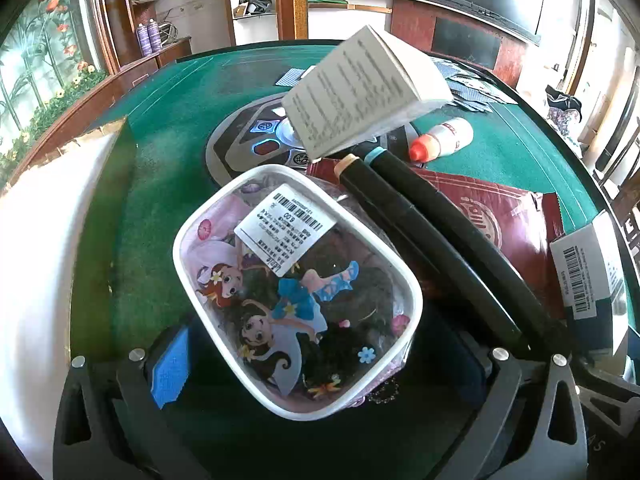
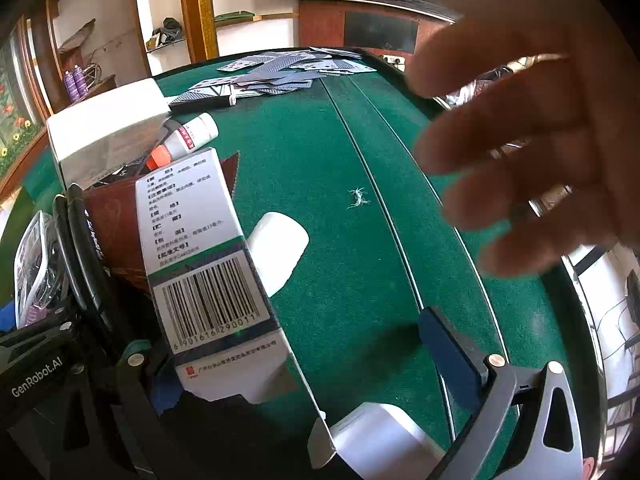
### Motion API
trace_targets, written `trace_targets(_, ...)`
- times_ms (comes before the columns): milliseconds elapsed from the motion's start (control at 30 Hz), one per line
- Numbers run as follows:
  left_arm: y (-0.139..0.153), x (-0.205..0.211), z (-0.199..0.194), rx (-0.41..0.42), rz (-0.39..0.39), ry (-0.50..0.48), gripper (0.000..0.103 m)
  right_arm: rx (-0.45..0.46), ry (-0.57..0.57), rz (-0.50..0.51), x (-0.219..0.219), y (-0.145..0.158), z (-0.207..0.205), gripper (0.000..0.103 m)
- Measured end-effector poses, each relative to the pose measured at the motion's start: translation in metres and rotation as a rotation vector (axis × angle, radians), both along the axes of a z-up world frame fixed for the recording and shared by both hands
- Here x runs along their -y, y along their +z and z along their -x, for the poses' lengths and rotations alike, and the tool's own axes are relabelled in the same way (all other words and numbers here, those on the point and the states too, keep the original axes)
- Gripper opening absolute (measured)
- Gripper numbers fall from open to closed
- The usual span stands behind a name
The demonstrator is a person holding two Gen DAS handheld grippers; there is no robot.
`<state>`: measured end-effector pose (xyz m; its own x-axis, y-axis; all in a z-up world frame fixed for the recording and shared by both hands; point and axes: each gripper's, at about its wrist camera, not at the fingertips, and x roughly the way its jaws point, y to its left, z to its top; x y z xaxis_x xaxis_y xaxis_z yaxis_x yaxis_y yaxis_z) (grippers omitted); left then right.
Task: Organize objects
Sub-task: 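Lift the clear cartoon pencil case off the table with the left tool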
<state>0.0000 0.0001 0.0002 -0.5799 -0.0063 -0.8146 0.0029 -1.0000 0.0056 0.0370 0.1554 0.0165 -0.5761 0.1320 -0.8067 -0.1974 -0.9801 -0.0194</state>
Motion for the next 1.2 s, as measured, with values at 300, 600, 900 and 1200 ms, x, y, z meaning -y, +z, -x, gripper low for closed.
trace_targets(300,-0.0001,0.0,0.0,0.0,0.0,0.0,0.103,0.0,-0.001,0.0,0.0008,-0.0001,-0.0004,0.103)
trace_targets(600,-0.0003,0.0,0.0001,0.0,0.0,0.001,0.103,0.0,-0.001,0.0,0.0017,-0.0002,-0.0005,0.103)
trace_targets(900,-0.0003,0.0,0.0,0.0,0.001,0.002,0.103,0.0,-0.002,0.0,0.0026,-0.0006,-0.0007,0.103)
trace_targets(1200,-0.0006,-0.0002,0.0002,0.0,0.002,0.004,0.103,-0.001,-0.002,0.0,0.0037,-0.001,-0.0008,0.103)
